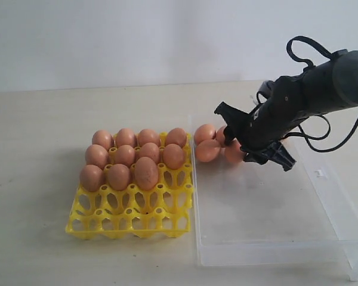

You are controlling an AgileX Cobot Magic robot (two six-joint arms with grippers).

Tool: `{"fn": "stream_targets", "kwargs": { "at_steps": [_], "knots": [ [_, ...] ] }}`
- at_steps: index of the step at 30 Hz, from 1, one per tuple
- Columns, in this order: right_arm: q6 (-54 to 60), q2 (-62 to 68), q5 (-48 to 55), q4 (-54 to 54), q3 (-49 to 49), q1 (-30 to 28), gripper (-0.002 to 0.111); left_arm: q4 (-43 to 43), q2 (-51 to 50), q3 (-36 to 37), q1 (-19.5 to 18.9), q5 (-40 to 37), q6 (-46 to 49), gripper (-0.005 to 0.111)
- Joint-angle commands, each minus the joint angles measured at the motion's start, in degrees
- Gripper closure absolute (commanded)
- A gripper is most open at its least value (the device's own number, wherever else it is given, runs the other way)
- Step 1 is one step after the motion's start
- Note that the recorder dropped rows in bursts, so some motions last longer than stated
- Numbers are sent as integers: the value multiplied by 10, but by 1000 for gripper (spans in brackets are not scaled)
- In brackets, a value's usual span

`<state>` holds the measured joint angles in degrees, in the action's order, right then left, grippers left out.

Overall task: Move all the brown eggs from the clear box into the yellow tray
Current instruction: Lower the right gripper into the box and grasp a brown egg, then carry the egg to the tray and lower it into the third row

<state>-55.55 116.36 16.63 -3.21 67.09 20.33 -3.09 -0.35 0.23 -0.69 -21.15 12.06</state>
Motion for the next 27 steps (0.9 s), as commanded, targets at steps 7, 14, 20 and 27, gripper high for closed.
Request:
{"fn": "stream_targets", "kwargs": {
  "at_steps": [7,14,20,27],
  "knots": [
    [331,-170,-400,204,-168,89,108,-4,3,-2,-1,5,-2,107],
    [279,-94,-494,303,-193,137,108,-4,3,-2,-1,5,-2,107],
    [281,-49,-485,288,-193,137,108,-4,3,-2,-1,5,-2,107],
    [304,-42,-454,259,-193,137,108,-4,3,-2,-1,5,-2,107]
  ]
}}
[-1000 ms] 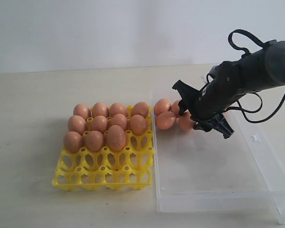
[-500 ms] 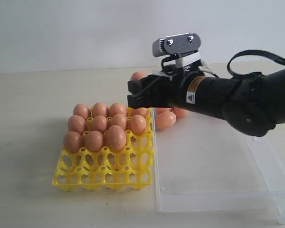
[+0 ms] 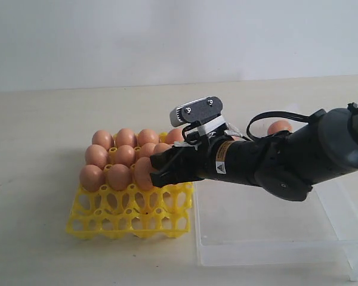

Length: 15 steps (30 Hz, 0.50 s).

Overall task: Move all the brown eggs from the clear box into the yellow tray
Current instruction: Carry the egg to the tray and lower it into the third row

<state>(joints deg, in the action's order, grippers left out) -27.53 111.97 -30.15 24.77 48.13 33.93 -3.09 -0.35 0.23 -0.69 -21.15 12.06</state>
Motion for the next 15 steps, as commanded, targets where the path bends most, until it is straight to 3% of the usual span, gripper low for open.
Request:
{"fn": "stream_targets", "kwargs": {
  "at_steps": [1,6,13,15],
  "knots": [
    [23,1,19,-26,-3,1,108,-4,3,-2,-1,5,-2,107],
    [18,1,35,-29,-3,1,101,-4,3,-2,-1,5,-2,107],
    [3,-14,43,-28,-3,1,56,-4,3,-2,-1,5,-2,107],
    [3,-27,43,-28,-3,1,48,-4,3,-2,-1,5,-3,107]
  ]
}}
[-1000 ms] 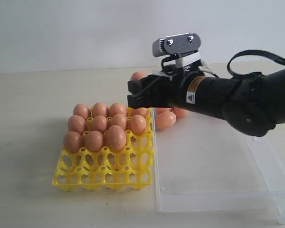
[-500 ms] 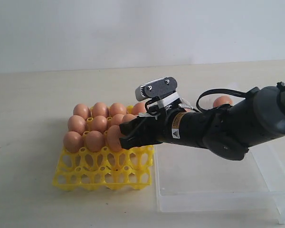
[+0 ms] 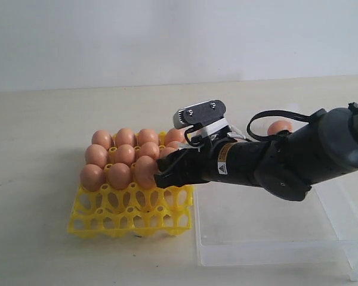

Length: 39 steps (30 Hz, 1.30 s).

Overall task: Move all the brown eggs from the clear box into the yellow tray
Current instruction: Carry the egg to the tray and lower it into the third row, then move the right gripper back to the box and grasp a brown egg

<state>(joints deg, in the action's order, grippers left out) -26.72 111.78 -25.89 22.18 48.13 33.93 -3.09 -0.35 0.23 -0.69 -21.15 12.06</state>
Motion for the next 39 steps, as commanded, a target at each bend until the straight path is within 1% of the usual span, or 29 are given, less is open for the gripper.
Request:
{"fn": "stream_targets", "kwargs": {
  "at_steps": [1,8,10,12,13,15,18,19,20,23,24,26,28,31,32,35,37,39],
  "knots": [
    [-5,-32,1,-2,-3,1,47,-4,3,-2,-1,5,-3,107],
    [-1,-69,10,-4,-3,0,47,-4,3,-2,-1,5,-3,107],
    [2,-91,42,-11,-3,0,50,-4,3,-2,-1,5,-3,107],
    [31,-120,106,-38,-3,0,60,-4,3,-2,-1,5,-3,107],
    [53,-136,152,-63,-2,-7,67,-4,3,-2,-1,5,-3,107],
    [70,-160,270,-120,11,-22,81,-4,3,-2,-1,5,-3,107],
    [67,-162,401,-164,42,-58,103,-4,3,-2,-1,5,-3,107],
    [76,-159,424,-162,52,-66,107,-4,3,-2,-1,5,-3,107],
    [87,-152,446,-161,64,-77,108,-4,3,-2,-1,5,-3,107],
    [65,-128,465,-190,98,-105,108,-4,3,-2,-1,5,-3,107],
    [86,-120,460,-191,109,-112,107,-4,3,-2,-1,5,-3,107],
    [90,-101,466,-191,132,-127,102,-4,3,-2,-1,5,-2,107],
    [90,-86,490,-185,153,-134,94,-4,3,-2,-1,5,-2,107],
    [70,-69,573,-167,186,-148,76,-4,3,-2,-1,5,-2,107],
    [44,-62,584,-167,194,-154,67,-4,3,-2,-1,5,-2,107],
    [26,-53,553,-192,197,-160,53,-4,3,-2,-1,5,-3,107],
    [28,-48,512,-197,197,-160,50,-4,3,-2,-1,5,-3,107],
    [31,-37,474,-209,201,-160,50,-4,3,-2,-1,5,-3,107]
  ]
}}
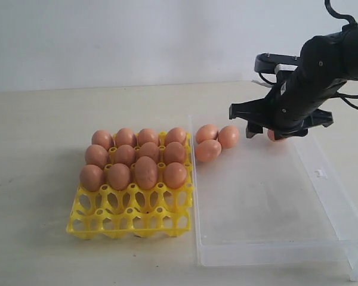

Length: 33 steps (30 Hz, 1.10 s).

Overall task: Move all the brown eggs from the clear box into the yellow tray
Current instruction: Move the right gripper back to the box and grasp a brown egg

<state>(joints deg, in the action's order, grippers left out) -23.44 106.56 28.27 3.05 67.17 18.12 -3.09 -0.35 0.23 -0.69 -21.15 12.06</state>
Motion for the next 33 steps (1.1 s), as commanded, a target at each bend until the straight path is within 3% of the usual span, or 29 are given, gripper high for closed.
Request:
{"fn": "stream_targets", "kwargs": {
  "at_steps": [1,15,29,31,33],
  "knots": [
    [-2,23,-75,-23,17,-2,50,-4,3,-2,-1,5,-3,107],
    [-72,129,-70,-59,116,-1,50,-4,3,-2,-1,5,-4,107],
    [-81,181,-73,-77,128,-1,53,-4,3,-2,-1,5,-3,107],
    [-81,183,-73,-78,128,-1,56,-4,3,-2,-1,5,-3,107],
    [-81,183,-73,-78,128,-1,72,-4,3,-2,-1,5,-3,107]
  ]
}}
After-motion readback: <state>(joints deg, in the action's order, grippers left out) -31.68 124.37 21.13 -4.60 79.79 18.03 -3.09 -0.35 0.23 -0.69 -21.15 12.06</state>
